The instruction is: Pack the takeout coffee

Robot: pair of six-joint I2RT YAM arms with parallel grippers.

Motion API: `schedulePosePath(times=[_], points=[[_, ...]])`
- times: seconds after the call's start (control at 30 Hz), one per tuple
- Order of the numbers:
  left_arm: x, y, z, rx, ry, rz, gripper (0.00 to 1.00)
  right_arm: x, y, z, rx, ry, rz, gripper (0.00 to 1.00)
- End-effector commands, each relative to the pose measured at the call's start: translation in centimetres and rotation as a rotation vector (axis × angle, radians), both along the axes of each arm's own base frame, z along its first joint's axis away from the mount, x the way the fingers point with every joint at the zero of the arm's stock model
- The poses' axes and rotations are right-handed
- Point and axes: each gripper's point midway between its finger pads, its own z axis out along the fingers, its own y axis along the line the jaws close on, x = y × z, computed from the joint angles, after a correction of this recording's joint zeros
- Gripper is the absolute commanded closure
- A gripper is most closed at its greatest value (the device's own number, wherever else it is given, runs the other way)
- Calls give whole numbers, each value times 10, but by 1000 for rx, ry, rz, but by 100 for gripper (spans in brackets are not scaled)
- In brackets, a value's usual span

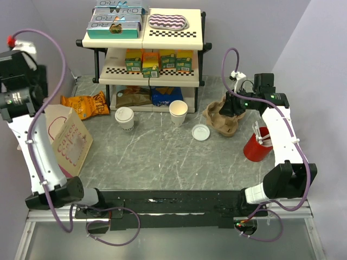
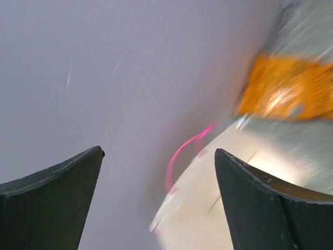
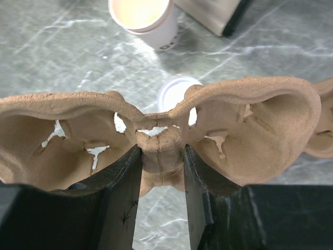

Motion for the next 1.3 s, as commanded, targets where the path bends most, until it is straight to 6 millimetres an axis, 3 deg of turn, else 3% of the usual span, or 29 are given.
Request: schedulePosePath(times=[0.0,0.3,0.5,0.67,1.03,1.13,1.27], points=[[-56,36,-35,-52,208,185,8,-8,16,20,90,17,46,100],[-86,61,-108,-193,432,254,20,-14,38,16,95,27,124,100],[-83,66,-140,-341,485,234,28,-22,43,9,89,24,142,100],[-73,54,-164,-467,512,175,41,-27,42,9,80,16,144,100],[-70,56,-188,-511,549,189,46,-31,41,11,67,9,153,100],[-72,55,-190,-519,562,190,54,-32,41,13,66,7,157,100],[-74,55,-188,-508,569,188,83,-34,40,13,54,3,162,100]])
